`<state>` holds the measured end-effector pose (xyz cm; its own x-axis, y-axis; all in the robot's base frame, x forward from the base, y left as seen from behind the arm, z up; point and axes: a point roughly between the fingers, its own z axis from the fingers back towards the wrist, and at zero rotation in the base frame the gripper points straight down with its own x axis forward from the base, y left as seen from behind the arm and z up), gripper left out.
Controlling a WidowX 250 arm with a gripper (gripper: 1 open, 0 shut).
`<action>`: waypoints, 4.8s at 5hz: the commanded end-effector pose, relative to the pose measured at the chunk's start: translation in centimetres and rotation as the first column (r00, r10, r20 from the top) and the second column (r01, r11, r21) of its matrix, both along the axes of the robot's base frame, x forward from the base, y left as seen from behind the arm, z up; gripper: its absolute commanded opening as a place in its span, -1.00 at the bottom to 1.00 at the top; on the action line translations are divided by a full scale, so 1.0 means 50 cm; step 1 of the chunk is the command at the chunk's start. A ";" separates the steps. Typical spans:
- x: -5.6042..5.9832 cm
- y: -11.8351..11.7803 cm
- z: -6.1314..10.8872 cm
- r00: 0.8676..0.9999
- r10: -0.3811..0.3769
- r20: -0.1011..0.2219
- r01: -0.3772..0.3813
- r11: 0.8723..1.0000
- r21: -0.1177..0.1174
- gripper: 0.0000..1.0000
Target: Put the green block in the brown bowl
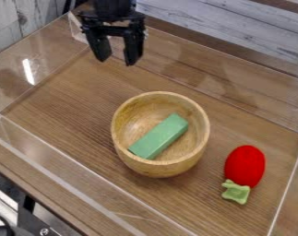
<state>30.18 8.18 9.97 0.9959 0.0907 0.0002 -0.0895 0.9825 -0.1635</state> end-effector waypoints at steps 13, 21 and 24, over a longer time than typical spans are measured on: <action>0.040 0.010 0.110 0.982 -0.040 0.187 0.015 0.991 0.132 1.00; 0.020 -0.060 0.074 0.985 -0.168 0.028 0.168 0.986 -0.003 1.00; 0.045 -0.052 0.139 0.994 -0.093 0.056 0.089 0.994 0.058 1.00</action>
